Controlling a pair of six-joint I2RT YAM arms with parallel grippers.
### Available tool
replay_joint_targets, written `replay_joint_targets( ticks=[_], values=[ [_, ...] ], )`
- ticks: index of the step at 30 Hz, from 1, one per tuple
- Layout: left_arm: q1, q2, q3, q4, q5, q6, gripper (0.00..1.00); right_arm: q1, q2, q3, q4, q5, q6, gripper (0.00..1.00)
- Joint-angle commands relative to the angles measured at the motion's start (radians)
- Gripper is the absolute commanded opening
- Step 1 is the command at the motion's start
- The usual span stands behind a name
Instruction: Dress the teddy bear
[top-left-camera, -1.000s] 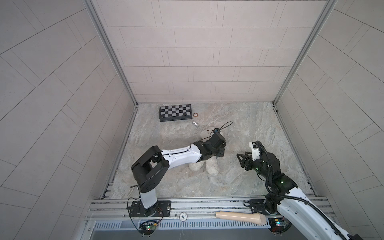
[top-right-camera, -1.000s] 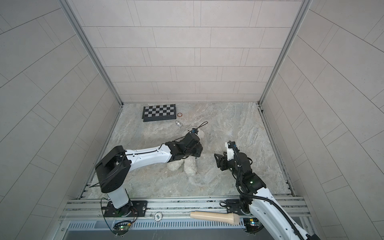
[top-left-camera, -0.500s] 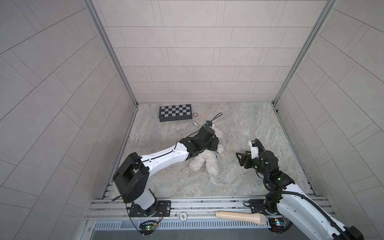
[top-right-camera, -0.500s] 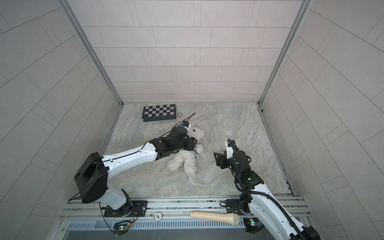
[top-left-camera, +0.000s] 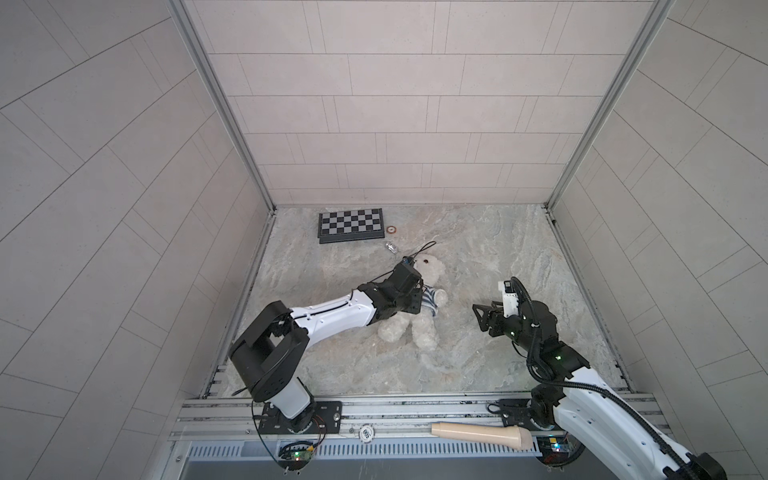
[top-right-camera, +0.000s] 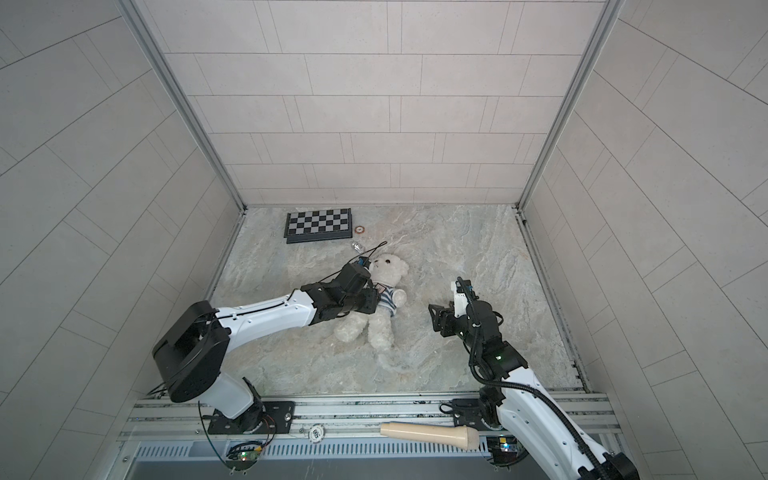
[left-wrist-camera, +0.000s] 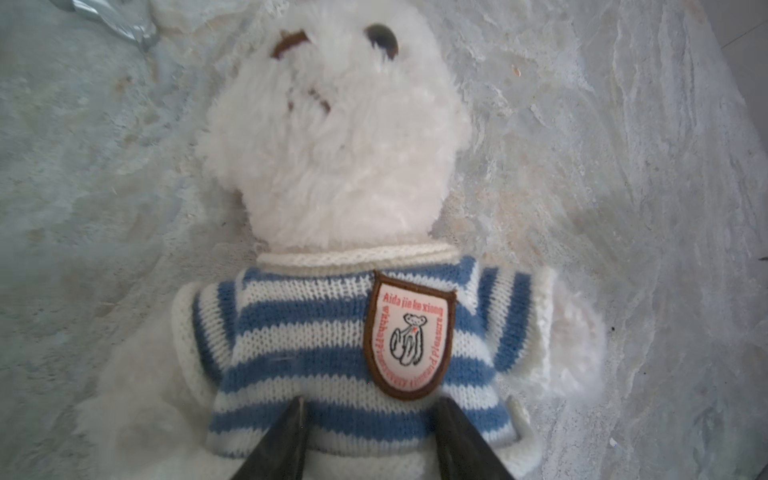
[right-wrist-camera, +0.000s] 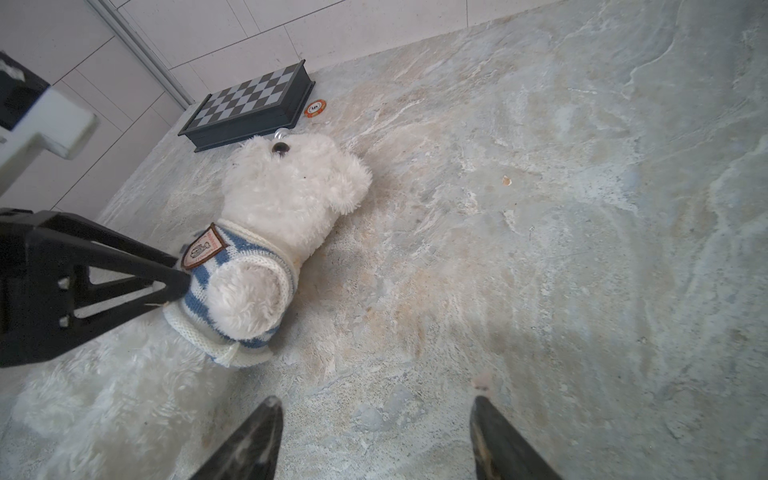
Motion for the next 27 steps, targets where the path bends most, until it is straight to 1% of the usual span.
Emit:
replay_joint_targets(
  ticks=[1, 8, 11, 12, 15, 17, 18, 19, 20, 21, 23, 24, 27],
  values=[
    [-0.027, 0.007, -0.032, 0.051, 0.02, -0.043, 0.52, -0.005, -0.005, 0.028, 0.012, 0.009, -0.005, 0.73],
    [-0.066, 0.023, -0.054, 0.11, 0.03, -0.095, 0.52, -0.007, -0.005, 0.014, 0.032, 0.023, -0.003, 0.73],
    [-0.07, 0.002, -0.059, 0.114, 0.026, -0.096, 0.54, -0.008, -0.005, 0.007, 0.048, 0.038, -0.009, 0.74],
    [-0.07, -0.015, -0.067, 0.115, 0.015, -0.087, 0.57, -0.008, -0.004, 0.005, 0.053, 0.046, -0.014, 0.74],
    [-0.068, -0.09, -0.108, 0.127, -0.024, -0.044, 0.72, -0.014, 0.002, 0.009, 0.058, 0.082, -0.031, 0.77],
    [-0.064, -0.127, -0.115, 0.106, -0.053, -0.002, 0.79, -0.02, 0.007, 0.016, 0.06, 0.097, -0.045, 0.8],
    [-0.062, -0.142, -0.112, 0.079, -0.076, 0.019, 0.83, -0.024, 0.01, 0.019, 0.062, 0.104, -0.05, 0.82],
    [-0.063, -0.157, -0.106, 0.05, -0.102, 0.036, 0.86, -0.029, 0.012, 0.022, 0.063, 0.107, -0.056, 0.87],
    [-0.063, -0.168, -0.104, 0.033, -0.122, 0.048, 0.89, -0.035, 0.014, 0.026, 0.063, 0.112, -0.058, 0.95],
    [-0.06, -0.187, -0.113, 0.029, -0.134, 0.06, 0.92, -0.04, 0.015, 0.028, 0.062, 0.119, -0.06, 0.99],
    [-0.056, -0.237, -0.146, 0.055, -0.145, 0.074, 0.98, -0.053, 0.015, 0.036, 0.061, 0.141, -0.06, 1.0],
    [-0.052, -0.271, -0.165, 0.071, -0.155, 0.08, 1.0, -0.06, 0.014, 0.037, 0.063, 0.151, -0.061, 1.0],
    [-0.017, -0.366, -0.224, 0.094, -0.185, 0.089, 1.0, -0.08, 0.02, 0.043, 0.07, 0.193, -0.067, 0.99]
  ],
)
